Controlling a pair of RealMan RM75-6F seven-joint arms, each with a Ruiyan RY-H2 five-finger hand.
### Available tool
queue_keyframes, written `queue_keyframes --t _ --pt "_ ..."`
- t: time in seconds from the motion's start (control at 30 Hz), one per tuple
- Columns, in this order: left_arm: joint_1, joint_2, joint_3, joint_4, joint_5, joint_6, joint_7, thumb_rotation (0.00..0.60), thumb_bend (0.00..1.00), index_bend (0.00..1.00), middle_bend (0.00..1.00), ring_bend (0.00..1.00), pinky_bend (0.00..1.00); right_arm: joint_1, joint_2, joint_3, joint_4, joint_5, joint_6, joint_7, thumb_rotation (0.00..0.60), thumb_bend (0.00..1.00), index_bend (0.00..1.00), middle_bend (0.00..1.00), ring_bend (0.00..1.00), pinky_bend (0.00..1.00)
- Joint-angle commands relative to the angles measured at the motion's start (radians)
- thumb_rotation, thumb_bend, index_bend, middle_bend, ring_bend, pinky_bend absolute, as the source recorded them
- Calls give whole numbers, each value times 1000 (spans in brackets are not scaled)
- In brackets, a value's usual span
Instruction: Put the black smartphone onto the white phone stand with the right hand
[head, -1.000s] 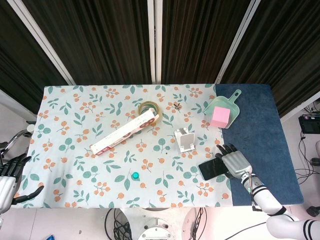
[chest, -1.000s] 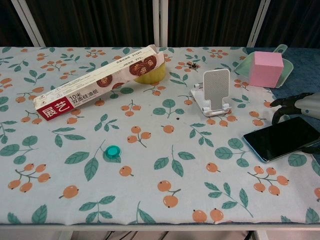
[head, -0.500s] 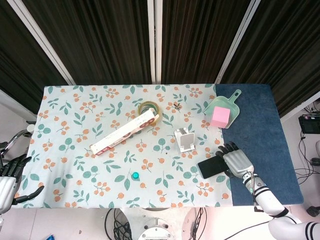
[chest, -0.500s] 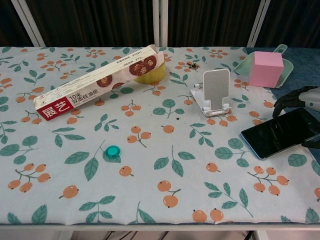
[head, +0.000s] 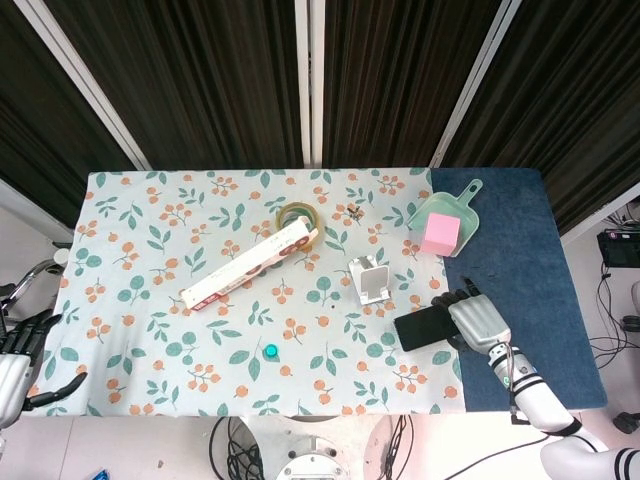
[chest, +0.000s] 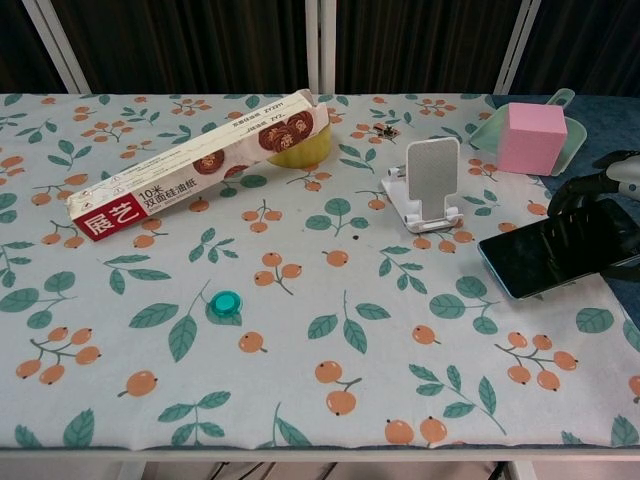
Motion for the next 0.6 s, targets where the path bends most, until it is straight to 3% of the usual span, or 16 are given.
queue_keyframes --t 0.03,0.2,0.43,0.6 --pt "1 2 -1 -2 0 2 0 160 127 107 66 99 204 -9 24 19 -16 -28 41 19 600 326 735 508 544 49" --pt "1 5 -4 -6 0 7 2 160 128 107 66 98 204 -14 74 78 -41 -89 152 28 600 327 741 536 551 49" --pt "1 2 -6 -8 0 7 3 160 128 107 66 98 204 64 122 159 21 -299 272 -120 600 327 720 548 551 49" --pt "2 1 -9 -8 -4 10 6 161 127 107 66 99 203 169 151 135 157 -559 270 -238 600 327 715 541 551 41"
